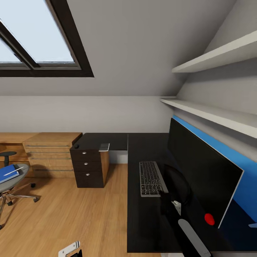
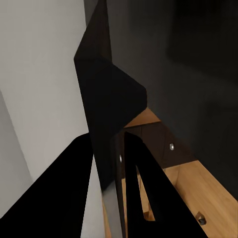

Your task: In the bedroom, organize the workspace by keeping the computer under the desk, ensuring the monitor is on the desk, placing the keyboard on the desk next to the monitor, placing the mouse on the desk next to the keyboard, moving the folder from the swivel chair onto the desk next to the mouse, stacking the notebook on top of the folder with the pen on top of the notebook, and positioning the swivel chair next to the desk.

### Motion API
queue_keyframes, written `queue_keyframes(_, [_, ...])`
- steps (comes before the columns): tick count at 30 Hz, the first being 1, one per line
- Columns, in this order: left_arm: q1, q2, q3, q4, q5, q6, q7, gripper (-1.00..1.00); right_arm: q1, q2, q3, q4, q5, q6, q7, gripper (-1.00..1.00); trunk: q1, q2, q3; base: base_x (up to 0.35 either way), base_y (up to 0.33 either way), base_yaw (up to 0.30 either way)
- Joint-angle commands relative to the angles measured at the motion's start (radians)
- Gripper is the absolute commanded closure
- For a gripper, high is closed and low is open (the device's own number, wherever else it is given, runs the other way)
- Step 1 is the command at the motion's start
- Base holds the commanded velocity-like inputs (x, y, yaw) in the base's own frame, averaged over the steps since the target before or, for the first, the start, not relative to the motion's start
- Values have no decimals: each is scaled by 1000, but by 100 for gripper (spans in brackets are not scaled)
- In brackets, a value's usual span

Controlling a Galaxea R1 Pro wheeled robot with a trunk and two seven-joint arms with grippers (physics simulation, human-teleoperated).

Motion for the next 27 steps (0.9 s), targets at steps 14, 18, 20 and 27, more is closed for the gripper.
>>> queue_keyframes(14, [-1, 2, -7, -1, 8, 0, 9, -100, -1, 6, 4, 1, -20, -9, -1, 100, 0, -1, -1, 0, 0, 0])
queue_keyframes(18, [-1, 2, -6, -1, 9, 0, 9, -100, -1, 6, 5, 1, -63, -9, 0, 100, 0, -1, -1, 0, 0, 0])
queue_keyframes(20, [-1, 2, -6, -1, 9, 0, 9, -100, -1, 6, 5, 1, -75, -9, 1, 100, 0, -1, -1, 0, 0, 0])
queue_keyframes(27, [-1, 2, -6, -1, 10, -2, 9, -100, -1, 6, 4, 1, -84, -11, 2, 100, 0, -1, -1, 0, -57, 0])
